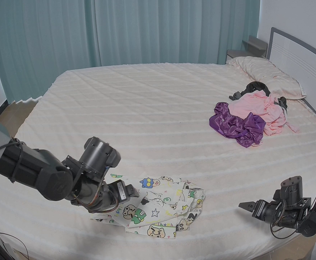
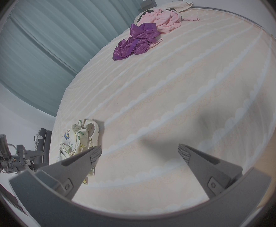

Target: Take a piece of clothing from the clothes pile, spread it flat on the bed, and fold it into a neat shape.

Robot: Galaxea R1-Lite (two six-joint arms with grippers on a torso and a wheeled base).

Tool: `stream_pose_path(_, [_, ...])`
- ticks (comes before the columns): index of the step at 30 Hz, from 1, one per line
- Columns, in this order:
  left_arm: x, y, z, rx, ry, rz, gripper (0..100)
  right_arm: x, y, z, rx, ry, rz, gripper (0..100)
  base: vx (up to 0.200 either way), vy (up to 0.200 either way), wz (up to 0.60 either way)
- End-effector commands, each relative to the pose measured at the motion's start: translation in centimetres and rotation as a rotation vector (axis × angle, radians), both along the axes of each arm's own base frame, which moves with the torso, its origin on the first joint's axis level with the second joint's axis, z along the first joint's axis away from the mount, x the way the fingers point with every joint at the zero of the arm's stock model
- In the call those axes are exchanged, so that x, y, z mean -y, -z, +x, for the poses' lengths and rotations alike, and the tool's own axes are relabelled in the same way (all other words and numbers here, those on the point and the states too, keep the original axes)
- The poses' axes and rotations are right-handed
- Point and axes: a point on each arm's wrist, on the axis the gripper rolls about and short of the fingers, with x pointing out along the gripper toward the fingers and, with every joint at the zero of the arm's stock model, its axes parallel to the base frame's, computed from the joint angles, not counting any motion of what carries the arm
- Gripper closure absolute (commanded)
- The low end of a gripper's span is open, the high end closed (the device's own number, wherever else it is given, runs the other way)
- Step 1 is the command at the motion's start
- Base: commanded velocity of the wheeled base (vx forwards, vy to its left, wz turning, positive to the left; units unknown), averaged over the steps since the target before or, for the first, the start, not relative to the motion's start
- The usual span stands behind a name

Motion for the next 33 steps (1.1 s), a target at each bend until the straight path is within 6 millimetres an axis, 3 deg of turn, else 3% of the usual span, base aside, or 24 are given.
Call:
stream_pose_path(1, [-4.3,1.5,-1.1,-0.055,-0.098,-0.068,0,0.0,0.2,-0.5,-0.018,-0.004,-0.001,0,-0.2,0.0,0.0])
stream_pose_path(5, [-5.1,2.3,-1.5,-0.077,-0.098,-0.099,0,0.0,0.2,-0.5,-0.021,-0.004,-0.002,0,-0.2,0.0,0.0])
stream_pose_path(23, [-5.8,2.4,-0.2,-0.077,-0.169,-0.127,0,-0.3,0.4,-0.6,-0.033,-0.007,0.003,0,0.0,0.0,0.0])
stream_pose_path(33, [-8.2,2.8,2.2,-0.104,-0.241,-0.206,0,-0.3,0.3,-0.5,-0.029,-0.008,0.008,0,0.0,0.2,0.0])
